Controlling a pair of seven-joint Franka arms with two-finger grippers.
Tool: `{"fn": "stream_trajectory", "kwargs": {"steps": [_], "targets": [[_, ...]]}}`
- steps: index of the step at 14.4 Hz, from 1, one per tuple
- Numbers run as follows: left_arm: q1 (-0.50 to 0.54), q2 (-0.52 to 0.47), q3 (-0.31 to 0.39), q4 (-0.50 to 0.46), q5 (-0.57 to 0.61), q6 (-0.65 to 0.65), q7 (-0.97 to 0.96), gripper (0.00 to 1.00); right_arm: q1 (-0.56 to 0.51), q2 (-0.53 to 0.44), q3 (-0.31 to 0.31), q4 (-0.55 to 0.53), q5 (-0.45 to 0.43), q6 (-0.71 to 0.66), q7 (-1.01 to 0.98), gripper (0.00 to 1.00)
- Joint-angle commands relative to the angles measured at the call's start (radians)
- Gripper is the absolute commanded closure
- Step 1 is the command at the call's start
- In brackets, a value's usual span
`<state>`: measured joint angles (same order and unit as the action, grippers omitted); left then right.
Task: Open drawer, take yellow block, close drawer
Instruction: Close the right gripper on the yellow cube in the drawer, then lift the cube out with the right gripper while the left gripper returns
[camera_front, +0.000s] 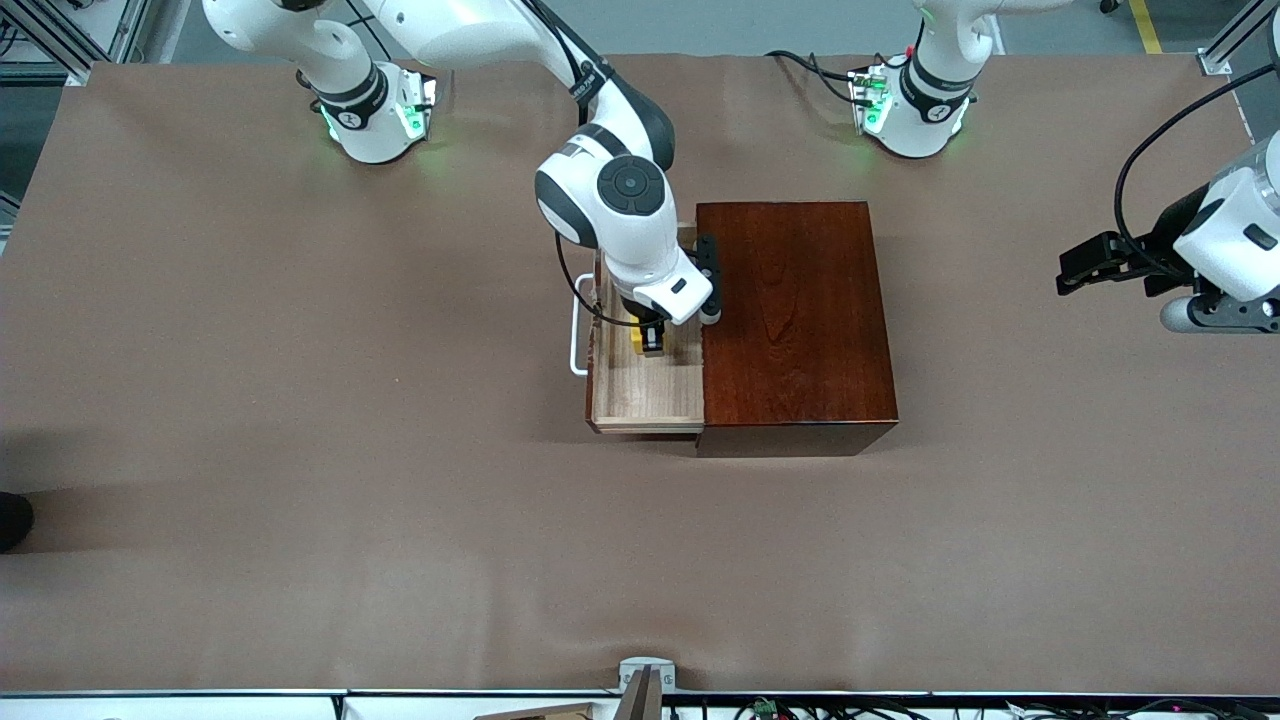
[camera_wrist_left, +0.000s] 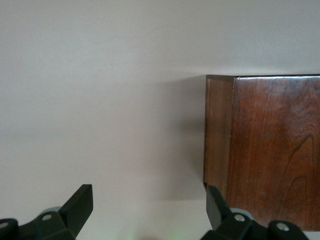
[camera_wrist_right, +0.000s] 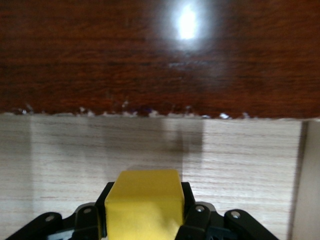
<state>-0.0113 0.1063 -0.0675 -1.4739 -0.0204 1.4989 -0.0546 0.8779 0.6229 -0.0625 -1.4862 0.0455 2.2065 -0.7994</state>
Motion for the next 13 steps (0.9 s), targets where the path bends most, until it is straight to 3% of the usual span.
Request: {"fn": "stream_trajectory", "kwargs": {"steps": [1, 8, 13], "targets": [[0.014, -0.002, -0.014, 0.0, 0.011, 0.012, -0.004, 0.0, 0.0, -0.048, -0.011, 0.004, -0.009, -0.016, 0.031, 1.0], [0.011, -0.002, -0.009, 0.0, 0.02, 0.023, -0.001, 0.0, -0.019, -0.15, -0.014, -0.026, -0.007, -0.068, 0.328, 1.0], [0.013, -0.002, -0.012, 0.001, 0.022, 0.023, 0.01, 0.0, -0.071, -0.304, -0.033, -0.19, -0.015, -0.076, 0.639, 1.0]]}}
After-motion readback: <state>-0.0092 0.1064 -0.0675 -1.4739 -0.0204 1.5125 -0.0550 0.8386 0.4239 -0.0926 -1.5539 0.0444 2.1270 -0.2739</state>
